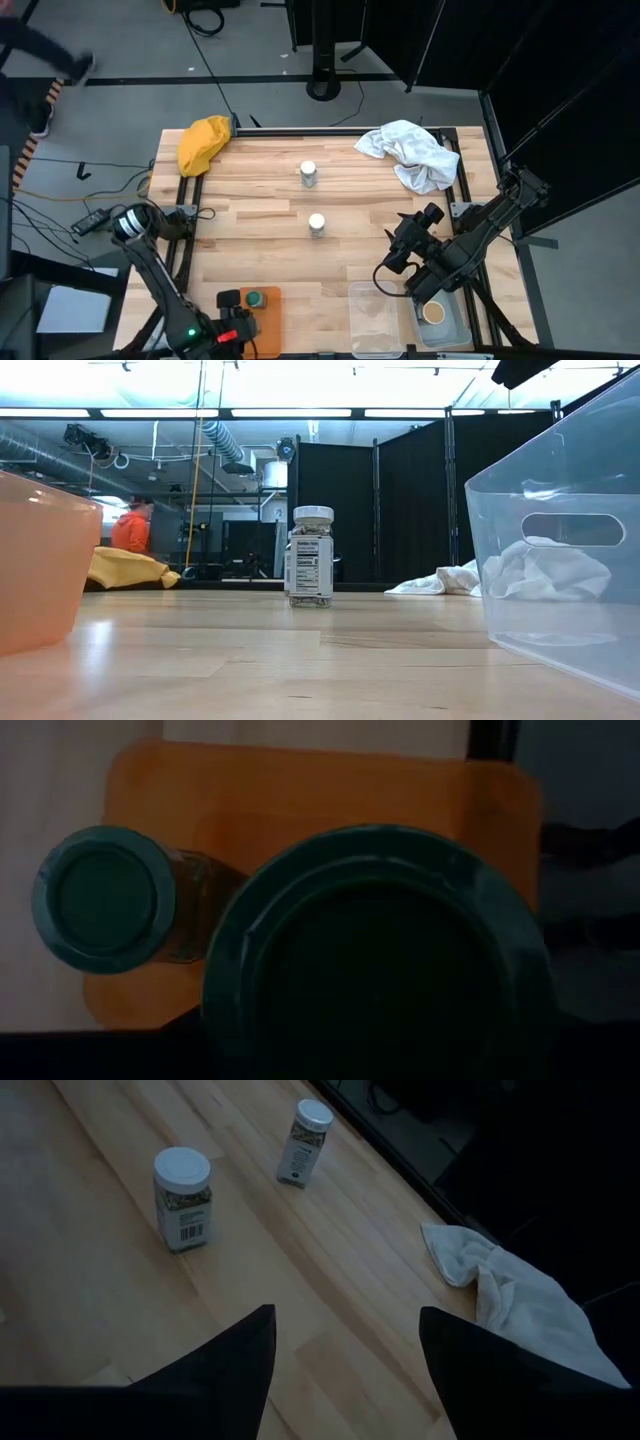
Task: Sort spices by type
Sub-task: Put the green spice bottle into the orange bin, then put the bottom white spice bottle into the transparent bin
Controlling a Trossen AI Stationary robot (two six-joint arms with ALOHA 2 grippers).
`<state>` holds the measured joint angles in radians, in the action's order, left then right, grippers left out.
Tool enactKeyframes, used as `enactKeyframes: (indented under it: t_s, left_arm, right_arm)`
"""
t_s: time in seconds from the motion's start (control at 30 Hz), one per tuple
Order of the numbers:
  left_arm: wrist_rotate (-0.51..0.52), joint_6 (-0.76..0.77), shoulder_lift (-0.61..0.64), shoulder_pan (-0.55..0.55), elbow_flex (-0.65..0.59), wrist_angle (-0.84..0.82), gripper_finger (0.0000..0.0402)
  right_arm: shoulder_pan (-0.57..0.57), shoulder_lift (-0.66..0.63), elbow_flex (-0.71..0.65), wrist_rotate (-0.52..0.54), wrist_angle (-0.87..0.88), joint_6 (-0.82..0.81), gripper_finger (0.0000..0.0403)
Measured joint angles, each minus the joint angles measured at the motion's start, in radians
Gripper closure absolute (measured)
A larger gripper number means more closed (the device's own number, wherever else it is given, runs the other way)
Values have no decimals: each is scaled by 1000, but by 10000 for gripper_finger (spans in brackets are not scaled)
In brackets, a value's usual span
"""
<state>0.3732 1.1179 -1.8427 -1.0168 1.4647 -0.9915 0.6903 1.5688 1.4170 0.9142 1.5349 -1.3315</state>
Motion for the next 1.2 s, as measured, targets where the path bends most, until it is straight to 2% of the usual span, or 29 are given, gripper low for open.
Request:
enactKeyframes:
  t_s: [0.5, 0.7, 0.93, 1.2]
  left_arm:
    - [27, -99, -31, 28, 0, 16, 194]
    - [34, -149, -31, 34, -1, 75, 168]
    - [37, -149, -30, 36, -2, 59, 137]
    - [21, -115, -15, 52, -2, 56, 126]
  right_arm:
    - [-1, 0, 0, 10, 1, 28, 145]
    - [-1, 0, 0, 16, 4, 34, 142]
    - [-1, 0, 0, 16, 6, 35, 139]
    - [-1, 0, 0, 23, 5, 43, 137]
